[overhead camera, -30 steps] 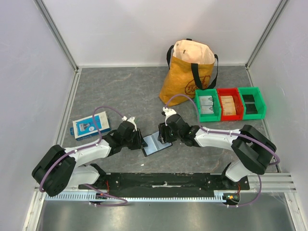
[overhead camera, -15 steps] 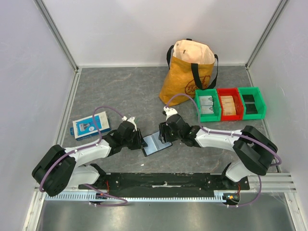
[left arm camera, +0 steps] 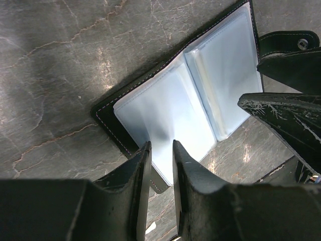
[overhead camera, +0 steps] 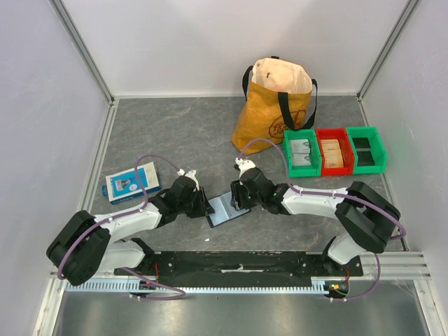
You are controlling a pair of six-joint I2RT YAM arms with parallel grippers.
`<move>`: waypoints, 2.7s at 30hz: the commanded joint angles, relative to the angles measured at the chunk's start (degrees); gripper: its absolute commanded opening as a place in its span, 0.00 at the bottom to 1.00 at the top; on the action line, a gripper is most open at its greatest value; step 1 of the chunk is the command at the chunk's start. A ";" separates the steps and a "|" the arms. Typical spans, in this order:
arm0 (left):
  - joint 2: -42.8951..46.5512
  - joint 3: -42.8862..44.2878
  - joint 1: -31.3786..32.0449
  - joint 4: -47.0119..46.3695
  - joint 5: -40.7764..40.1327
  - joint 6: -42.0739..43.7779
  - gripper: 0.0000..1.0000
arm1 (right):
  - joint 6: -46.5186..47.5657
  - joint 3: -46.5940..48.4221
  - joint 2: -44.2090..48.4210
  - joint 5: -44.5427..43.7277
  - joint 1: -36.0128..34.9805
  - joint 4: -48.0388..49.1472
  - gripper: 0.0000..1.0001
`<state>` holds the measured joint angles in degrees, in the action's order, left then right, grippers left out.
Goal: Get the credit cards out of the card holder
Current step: Remove the credit card from the card holder.
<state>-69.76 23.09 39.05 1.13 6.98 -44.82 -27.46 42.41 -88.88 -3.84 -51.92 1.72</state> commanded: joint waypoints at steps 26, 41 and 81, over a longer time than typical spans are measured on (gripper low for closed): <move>1.89 -1.56 0.59 3.18 -2.23 -1.85 0.30 | -2.07 3.90 -1.03 15.00 -3.09 7.25 0.38; 28.79 -6.31 0.59 13.64 -15.77 -10.64 0.38 | 0.30 7.77 -3.32 13.16 -6.88 4.27 0.48; 20.99 -1.47 0.59 9.52 -7.78 -5.72 0.39 | 5.67 10.85 -11.40 -10.77 -12.25 -6.21 0.42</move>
<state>-46.74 18.83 39.42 14.46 -3.88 -52.64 -19.55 54.04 -99.31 -16.36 -65.56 -5.48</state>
